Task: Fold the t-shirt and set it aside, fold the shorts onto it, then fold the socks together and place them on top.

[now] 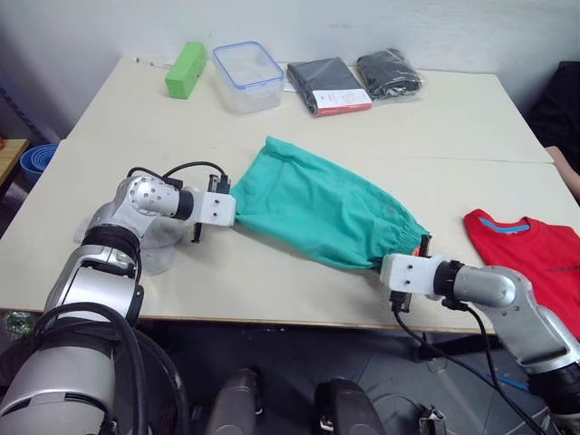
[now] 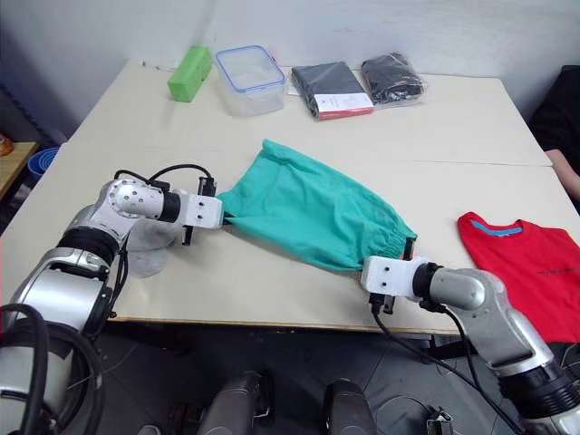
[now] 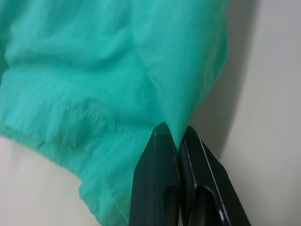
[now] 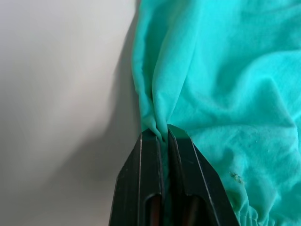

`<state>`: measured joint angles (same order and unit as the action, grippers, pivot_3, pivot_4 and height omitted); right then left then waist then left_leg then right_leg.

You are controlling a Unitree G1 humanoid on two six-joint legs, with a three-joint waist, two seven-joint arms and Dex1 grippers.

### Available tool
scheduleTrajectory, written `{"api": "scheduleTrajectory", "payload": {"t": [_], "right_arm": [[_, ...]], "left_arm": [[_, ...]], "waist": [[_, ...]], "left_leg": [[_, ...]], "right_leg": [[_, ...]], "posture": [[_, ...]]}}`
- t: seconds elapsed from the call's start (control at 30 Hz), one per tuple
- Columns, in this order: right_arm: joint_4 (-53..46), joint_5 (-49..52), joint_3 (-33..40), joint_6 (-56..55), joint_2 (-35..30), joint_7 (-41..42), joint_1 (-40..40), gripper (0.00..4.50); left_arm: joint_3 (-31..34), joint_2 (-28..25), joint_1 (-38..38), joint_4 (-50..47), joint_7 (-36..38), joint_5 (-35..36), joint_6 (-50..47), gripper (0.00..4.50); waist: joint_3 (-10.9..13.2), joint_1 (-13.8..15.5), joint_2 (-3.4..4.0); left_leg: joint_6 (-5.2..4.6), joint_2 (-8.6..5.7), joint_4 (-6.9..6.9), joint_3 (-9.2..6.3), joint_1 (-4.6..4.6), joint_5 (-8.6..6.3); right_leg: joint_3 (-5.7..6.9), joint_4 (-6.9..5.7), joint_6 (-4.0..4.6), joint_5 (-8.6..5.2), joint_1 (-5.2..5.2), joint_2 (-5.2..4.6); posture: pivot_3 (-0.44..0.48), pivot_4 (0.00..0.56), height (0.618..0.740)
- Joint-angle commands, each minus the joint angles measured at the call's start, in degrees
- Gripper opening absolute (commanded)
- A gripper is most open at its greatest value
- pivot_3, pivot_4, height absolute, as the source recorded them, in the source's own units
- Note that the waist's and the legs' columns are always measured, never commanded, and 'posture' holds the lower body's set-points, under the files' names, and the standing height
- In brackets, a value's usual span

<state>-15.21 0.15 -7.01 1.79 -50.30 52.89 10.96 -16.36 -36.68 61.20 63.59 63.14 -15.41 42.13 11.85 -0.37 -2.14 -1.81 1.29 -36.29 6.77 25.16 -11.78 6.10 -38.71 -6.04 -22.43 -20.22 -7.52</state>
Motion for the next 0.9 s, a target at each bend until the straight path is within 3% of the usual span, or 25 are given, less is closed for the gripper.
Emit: {"api": "scheduleTrajectory", "payload": {"t": [0.03, 0.17, 0.33, 0.6, 0.73, 0.83, 0.9], "right_arm": [[-1.6, 6.4, 3.2, -4.5, -3.0, 7.2, -0.5, 0.0], [1.9, 8.7, 4.7, -15.2, -7.4, 15.0, -3.4, 0.0], [11.6, 6.0, 3.9, -27.9, -9.0, 17.7, -2.0, 0.0], [22.6, 2.7, 1.4, -36.9, -7.8, 17.5, 4.7, 0.0], [24.2, 2.8, 1.0, -36.8, -8.3, 17.6, 5.1, 0.0], [22.1, 4.7, 2.0, -33.5, -8.7, 17.3, 3.6, 0.79], [20.2, 6.4, 3.2, -31.1, -8.9, 17.1, 2.1, 1.55]], "left_arm": [[2.8, -3.0, -4.3, -11.4, 12.4, 9.2, -5.9, 0.03], [5.0, -13.2, -21.6, -44.9, 23.5, 21.9, -27.7, 0.03], [7.6, -18.1, -36.1, -67.6, 18.7, 24.7, -41.3, 0.03], [7.4, -17.3, -40.7, -73.1, 8.9, 18.7, -45.0, 0.03], [7.2, -17.6, -41.2, -72.6, 8.1, 18.7, -46.1, 0.03], [8.4, -17.8, -41.3, -72.1, 8.5, 21.1, -48.5, 0.61], [9.6, -18.1, -41.4, -72.6, 9.5, 23.8, -51.3, 1.31]], "waist": [[0.0, -0.3, 0.01], [0.0, -1.3, 0.08], [0.2, -1.2, 0.39], [0.2, -1.1, 0.52], [0.2, -1.1, 0.53], [0.2, -1.1, 0.54], [0.3, -1.1, 0.55]], "left_leg": [[0.0, 0.0, 0.03, 0.01, 0.0, 0.0], [0.03, 0.05, 0.11, -0.05, -0.05, 0.01], [0.09, 0.2, 0.17, -0.23, -0.44, -0.03], [0.2, 0.24, 0.3, -0.27, -0.7, -0.11], [0.24, 0.25, 0.34, -0.18, -0.69, -0.11], [0.23, 0.25, 0.33, -0.13, -0.7, -0.12], [0.23, 0.27, 0.32, -0.13, -0.7, -0.12]], "right_leg": [[0.0, 0.04, 0.0, 0.0, 0.0, 0.01], [-0.03, 0.1, 0.01, 0.0, 0.08, -0.04], [-0.16, 0.65, 0.03, 0.01, 0.7, -0.06], [-0.31, 0.73, 0.07, 0.03, 0.94, -0.07], [-0.24, 0.7, 0.09, 0.02, 0.84, -0.03], [-0.2, 0.71, 0.09, 0.02, 0.84, -0.03], [-0.22, 0.71, 0.09, 0.02, 0.84, -0.03]], "posture": [[0.0, 0.15, 0.74], [0.0, 0.15, 0.74], [0.0, 0.15, 0.74], [0.0, 0.15, 0.74], [0.0, 0.15, 0.74], [0.0, 0.15, 0.74], [0.0, 0.15, 0.74]]}}
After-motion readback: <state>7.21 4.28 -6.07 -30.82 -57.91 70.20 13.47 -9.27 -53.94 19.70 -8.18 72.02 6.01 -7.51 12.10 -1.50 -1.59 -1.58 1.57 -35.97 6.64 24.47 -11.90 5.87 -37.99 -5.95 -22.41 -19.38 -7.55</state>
